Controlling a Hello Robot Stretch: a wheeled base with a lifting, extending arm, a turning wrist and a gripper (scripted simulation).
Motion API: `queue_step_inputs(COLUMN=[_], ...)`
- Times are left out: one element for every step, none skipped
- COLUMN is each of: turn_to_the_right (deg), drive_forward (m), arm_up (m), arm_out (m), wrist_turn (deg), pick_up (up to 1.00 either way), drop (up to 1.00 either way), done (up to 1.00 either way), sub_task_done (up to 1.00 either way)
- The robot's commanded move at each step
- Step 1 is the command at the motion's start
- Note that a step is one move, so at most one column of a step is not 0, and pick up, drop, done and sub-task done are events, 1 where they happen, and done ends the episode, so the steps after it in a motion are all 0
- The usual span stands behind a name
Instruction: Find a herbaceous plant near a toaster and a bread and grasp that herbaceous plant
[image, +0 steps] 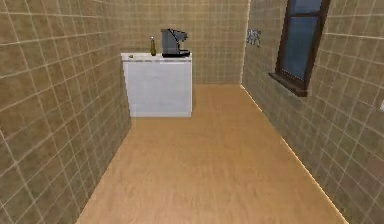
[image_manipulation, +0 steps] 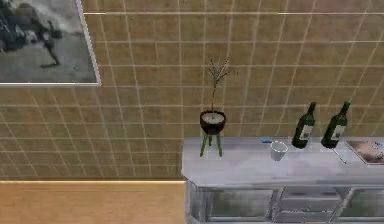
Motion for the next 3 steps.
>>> queue_step_inputs(turn_to_the_right=[0.0,12.0,0.0], drive_forward=[0.1,0.0,1.0], arm_up=[0.0,0.0,0.0], arm_out=[0.0,0.0,0.0], wrist_turn=[0.0,0.0,0.0], pick_up=[0.0,0.0,0.0], drop=[0.0,0.0,0.0], done=[0.0,0.0,0.0], sub_task_done=[0.0,0.0,0.0])
